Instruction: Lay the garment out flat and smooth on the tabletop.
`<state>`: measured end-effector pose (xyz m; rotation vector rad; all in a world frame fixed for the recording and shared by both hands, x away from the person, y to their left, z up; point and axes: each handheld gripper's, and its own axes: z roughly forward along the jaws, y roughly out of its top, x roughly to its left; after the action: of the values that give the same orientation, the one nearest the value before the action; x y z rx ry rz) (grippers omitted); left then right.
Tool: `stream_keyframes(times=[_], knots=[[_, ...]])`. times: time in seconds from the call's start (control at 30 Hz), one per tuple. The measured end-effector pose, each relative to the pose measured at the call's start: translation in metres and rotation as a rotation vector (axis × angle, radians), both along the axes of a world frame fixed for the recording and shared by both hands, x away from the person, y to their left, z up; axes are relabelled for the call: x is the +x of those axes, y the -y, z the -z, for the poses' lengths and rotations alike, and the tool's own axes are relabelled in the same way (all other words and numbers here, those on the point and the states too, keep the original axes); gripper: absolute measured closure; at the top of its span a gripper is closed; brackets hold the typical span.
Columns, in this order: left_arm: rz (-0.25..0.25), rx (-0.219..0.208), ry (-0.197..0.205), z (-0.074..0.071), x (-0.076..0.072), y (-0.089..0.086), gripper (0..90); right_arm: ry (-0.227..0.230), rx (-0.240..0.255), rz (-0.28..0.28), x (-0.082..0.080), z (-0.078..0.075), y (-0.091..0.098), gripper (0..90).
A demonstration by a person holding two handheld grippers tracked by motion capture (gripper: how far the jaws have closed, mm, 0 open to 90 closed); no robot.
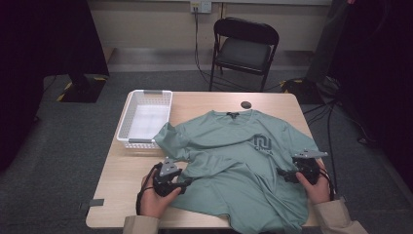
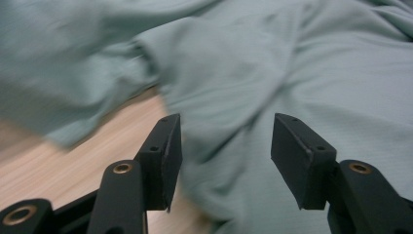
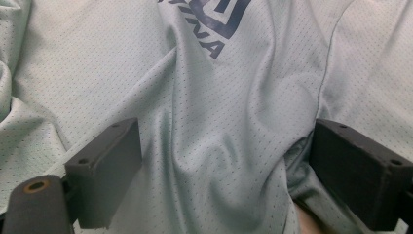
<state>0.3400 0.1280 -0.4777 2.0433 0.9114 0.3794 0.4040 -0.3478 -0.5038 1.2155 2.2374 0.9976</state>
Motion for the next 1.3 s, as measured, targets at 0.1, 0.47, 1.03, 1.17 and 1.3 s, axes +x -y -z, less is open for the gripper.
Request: stream_keyframes(times=[0.1,0.47,1.03,1.17,1.3], knots=[[0.067,0.027,-0.008,0.008,0.001,0.018,45.6,0.0,0.0,0.0,0.0,0.0,0.0,11.4],[0.088,0.12,0.0,0.017,0.006,0.031,75.3,0.0,0.0,0.0,0.0,0.0,0.0,11.4],[0.099,0.061,-0.132,0.014,-0.038,0.001,87.1,0.0,0.0,0.0,0.0,0.0,0.0,11.4],[0.065,0.046,-0.044,0.008,-0.037,-0.002,61.0,0.0,0.0,0.0,0.0,0.0,0.0,11.4],[0.019,0.072,0.028,0.003,-0.017,0.0,47.3,0.0,0.0,0.0,0.0,0.0,0.0,11.4]])
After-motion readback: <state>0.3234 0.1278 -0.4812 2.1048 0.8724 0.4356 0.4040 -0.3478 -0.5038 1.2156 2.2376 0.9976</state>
